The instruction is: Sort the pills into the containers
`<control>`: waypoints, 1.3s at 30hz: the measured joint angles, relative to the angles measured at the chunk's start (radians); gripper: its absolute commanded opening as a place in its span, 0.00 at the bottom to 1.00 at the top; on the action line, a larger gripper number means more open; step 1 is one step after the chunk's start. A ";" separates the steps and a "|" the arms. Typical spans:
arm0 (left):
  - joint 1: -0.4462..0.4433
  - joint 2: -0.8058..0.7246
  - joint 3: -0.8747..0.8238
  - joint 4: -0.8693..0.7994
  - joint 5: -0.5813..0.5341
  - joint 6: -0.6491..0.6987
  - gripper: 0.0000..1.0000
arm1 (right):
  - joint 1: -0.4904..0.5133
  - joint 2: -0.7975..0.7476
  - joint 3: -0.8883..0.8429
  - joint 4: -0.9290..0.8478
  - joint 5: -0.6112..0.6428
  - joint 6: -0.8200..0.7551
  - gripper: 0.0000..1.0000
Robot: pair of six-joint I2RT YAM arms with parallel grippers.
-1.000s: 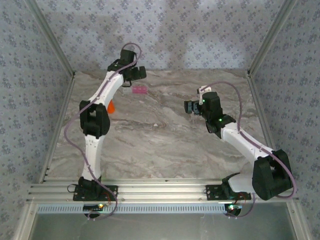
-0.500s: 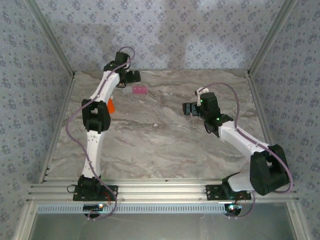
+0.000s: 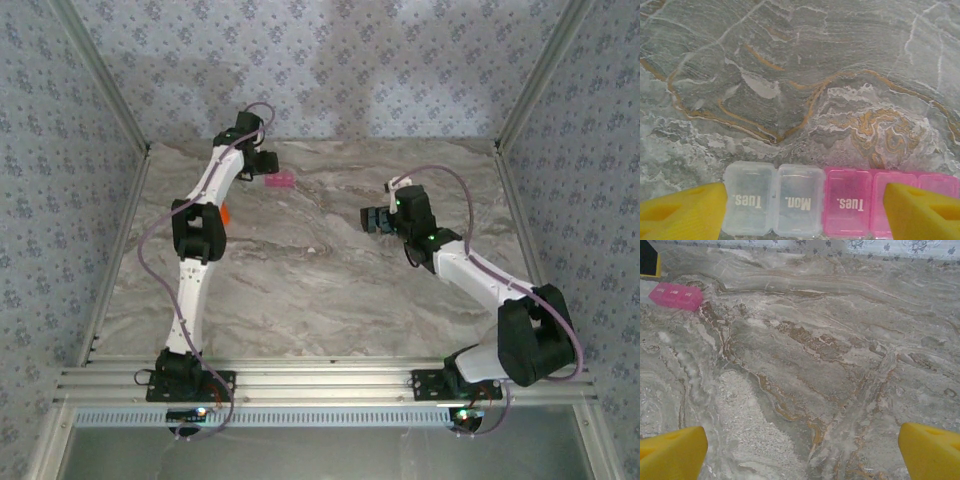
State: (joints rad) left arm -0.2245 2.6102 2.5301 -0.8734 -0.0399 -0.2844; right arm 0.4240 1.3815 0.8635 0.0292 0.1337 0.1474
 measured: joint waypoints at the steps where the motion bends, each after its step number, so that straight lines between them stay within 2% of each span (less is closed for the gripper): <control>1: 0.000 0.004 0.010 -0.012 -0.006 0.000 0.79 | 0.002 0.003 0.001 -0.001 0.000 0.002 1.00; 12: 0.000 0.053 0.082 -0.094 -0.063 0.003 0.77 | 0.026 0.038 0.025 -0.001 -0.001 0.015 1.00; 25: -0.007 0.075 0.090 -0.074 -0.048 0.004 0.76 | 0.052 0.066 0.026 -0.001 -0.005 0.022 1.00; 31: -0.046 0.075 0.086 -0.080 -0.020 0.029 0.73 | 0.058 0.083 0.051 -0.004 -0.019 0.027 1.00; 35: -0.079 0.039 0.019 -0.066 0.002 0.027 0.72 | 0.063 0.083 0.063 -0.004 -0.021 0.030 1.00; 39: -0.100 -0.045 -0.134 -0.038 0.044 0.010 0.72 | 0.066 0.083 0.063 -0.004 -0.023 0.035 1.00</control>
State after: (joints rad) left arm -0.3241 2.5652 2.3962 -0.9112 0.0040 -0.2749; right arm 0.4904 1.4647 0.9268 0.0250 0.1104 0.1822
